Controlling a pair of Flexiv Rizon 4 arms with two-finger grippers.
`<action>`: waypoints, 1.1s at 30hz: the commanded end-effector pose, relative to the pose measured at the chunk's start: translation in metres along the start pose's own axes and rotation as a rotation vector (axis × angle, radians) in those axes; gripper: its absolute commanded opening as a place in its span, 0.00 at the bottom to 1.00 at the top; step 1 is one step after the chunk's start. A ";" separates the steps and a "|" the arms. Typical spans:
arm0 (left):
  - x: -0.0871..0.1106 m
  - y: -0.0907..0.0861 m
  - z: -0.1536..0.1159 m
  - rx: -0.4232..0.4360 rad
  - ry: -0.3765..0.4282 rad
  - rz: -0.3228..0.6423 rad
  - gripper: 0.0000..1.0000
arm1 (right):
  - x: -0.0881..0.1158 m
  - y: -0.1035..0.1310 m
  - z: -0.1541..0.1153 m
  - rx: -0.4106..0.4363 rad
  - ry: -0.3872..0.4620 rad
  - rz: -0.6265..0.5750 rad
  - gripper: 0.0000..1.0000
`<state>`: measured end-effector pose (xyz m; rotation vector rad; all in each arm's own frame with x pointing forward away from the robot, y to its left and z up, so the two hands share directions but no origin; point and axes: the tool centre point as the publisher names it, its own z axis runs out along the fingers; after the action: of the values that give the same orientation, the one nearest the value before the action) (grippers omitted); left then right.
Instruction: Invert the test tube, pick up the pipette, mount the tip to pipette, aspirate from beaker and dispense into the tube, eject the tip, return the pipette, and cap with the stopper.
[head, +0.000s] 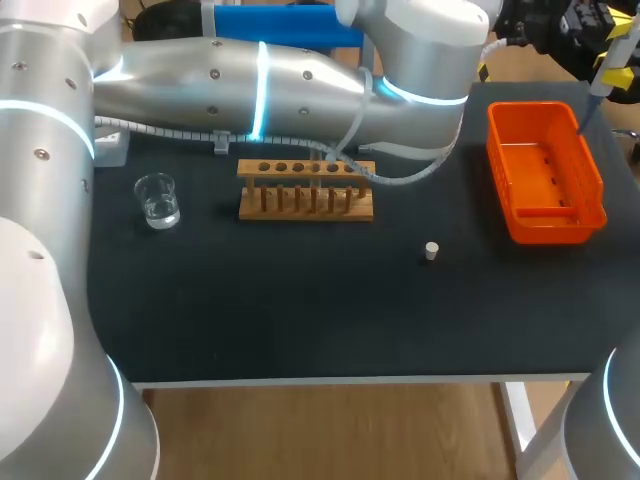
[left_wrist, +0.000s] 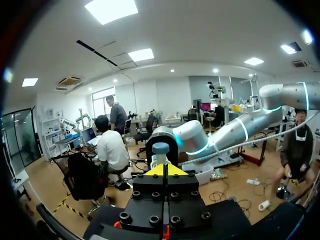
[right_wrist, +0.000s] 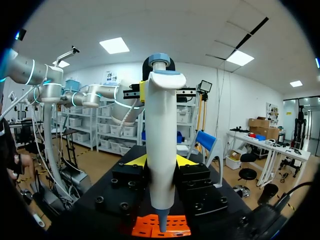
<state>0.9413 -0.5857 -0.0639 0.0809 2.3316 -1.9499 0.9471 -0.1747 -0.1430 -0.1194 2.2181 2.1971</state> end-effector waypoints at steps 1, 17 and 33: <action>0.000 0.001 0.000 0.129 -0.030 0.018 0.00 | -0.001 0.007 0.000 0.005 0.005 0.000 0.00; -0.010 -0.059 -0.036 0.153 0.009 0.038 1.00 | -0.001 0.007 0.000 0.005 0.005 0.000 0.00; 0.041 -0.038 -0.110 0.059 0.033 -0.089 1.00 | -0.001 0.007 0.000 0.005 0.005 0.000 0.00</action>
<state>0.9137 -0.5202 -0.0131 0.0874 2.3540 -2.1139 0.9475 -0.1741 -0.1362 -0.1223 2.2219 2.1966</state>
